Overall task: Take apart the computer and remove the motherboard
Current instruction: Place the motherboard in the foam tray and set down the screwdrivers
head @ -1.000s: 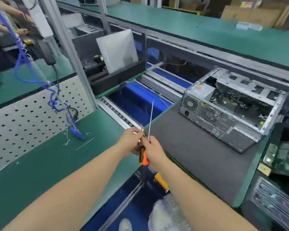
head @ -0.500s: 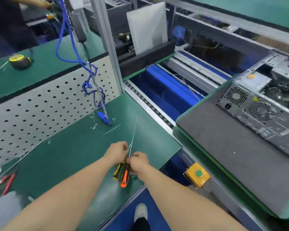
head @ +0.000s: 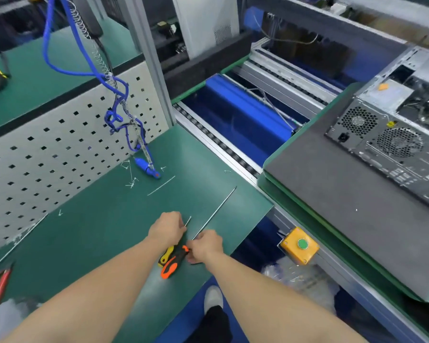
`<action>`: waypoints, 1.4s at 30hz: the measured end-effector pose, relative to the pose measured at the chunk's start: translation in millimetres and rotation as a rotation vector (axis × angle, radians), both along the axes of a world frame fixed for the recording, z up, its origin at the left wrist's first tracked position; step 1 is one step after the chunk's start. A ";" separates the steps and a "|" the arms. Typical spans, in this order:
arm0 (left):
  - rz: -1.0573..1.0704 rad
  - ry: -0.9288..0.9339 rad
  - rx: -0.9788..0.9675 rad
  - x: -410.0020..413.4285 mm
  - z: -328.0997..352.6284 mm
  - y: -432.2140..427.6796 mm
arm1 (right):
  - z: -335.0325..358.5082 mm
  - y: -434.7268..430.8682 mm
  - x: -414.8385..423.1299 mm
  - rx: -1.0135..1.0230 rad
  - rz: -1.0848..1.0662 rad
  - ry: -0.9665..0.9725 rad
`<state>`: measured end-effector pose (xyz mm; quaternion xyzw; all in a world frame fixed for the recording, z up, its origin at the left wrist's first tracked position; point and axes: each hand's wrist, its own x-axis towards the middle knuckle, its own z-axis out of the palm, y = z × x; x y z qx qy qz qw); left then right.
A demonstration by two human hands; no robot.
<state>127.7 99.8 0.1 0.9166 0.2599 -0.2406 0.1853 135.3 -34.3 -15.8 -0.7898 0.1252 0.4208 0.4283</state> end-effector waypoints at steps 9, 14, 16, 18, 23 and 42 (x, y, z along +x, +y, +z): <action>-0.052 -0.050 0.050 32.6 9.0 -13.0 | 19.0 -8.2 14.1 -0.106 0.220 -0.068; -0.176 -0.347 -0.018 94.7 39.6 -65.0 | 60.8 -46.6 55.7 -0.162 0.184 -0.304; -0.233 -0.477 -0.078 127.1 61.0 -99.3 | 87.4 -78.5 83.8 -0.182 0.114 -0.431; -0.309 -0.601 -0.139 158.5 85.6 -138.8 | 116.0 -120.3 113.7 -0.229 0.036 -0.574; -0.541 -0.806 -0.280 221.0 143.5 -243.6 | 179.1 -253.9 173.3 -0.395 -0.184 -0.855; -1.029 -0.632 0.160 336.1 178.8 -411.1 | 187.2 -459.9 257.4 -0.827 -0.035 -0.831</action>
